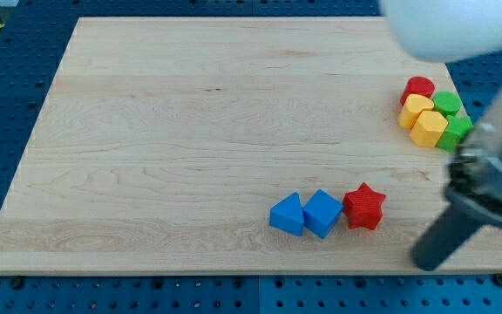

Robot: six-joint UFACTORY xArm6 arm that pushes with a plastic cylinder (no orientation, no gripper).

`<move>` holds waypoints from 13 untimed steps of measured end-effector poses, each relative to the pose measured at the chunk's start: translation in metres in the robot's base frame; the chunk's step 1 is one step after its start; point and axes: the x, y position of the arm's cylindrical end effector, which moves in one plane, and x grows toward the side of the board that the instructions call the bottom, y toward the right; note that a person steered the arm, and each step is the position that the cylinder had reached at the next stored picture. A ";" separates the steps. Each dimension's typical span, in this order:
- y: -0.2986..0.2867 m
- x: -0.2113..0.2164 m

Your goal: Push the blue cube above to the blue triangle

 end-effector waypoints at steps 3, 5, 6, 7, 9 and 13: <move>-0.079 -0.010; -0.096 -0.052; -0.096 -0.072; -0.087 -0.074; -0.107 -0.098; -0.098 -0.108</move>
